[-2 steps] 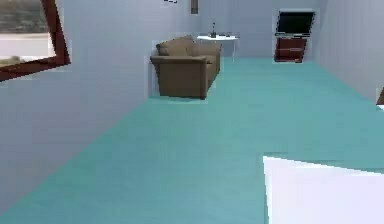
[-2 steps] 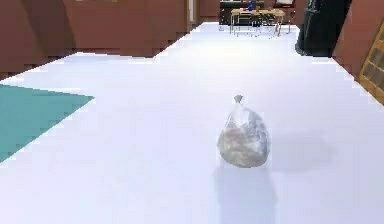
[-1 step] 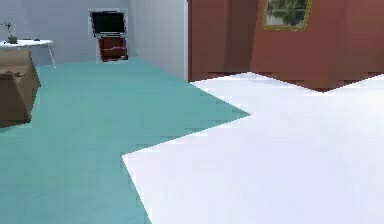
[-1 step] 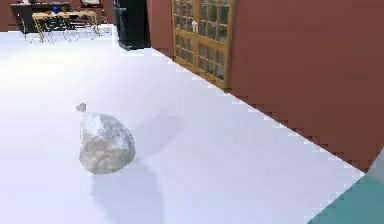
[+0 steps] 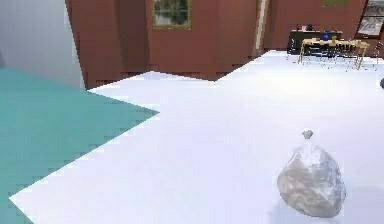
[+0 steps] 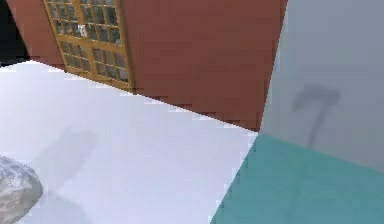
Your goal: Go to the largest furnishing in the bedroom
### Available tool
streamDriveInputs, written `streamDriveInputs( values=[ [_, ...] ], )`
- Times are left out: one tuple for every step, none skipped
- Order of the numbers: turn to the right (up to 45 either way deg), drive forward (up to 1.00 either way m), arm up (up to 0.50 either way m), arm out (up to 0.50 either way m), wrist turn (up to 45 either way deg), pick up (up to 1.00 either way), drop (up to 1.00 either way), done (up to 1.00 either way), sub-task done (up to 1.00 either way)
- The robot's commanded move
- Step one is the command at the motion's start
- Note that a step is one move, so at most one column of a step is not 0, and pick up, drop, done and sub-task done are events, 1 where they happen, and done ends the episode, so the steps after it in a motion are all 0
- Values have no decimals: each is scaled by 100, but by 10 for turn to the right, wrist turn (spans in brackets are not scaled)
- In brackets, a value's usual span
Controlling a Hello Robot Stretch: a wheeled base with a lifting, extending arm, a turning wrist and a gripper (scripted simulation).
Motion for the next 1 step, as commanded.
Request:
streamDriveInputs(
  values=[
    [0,100,0,0,0,0,0,0,0]
  ],
)
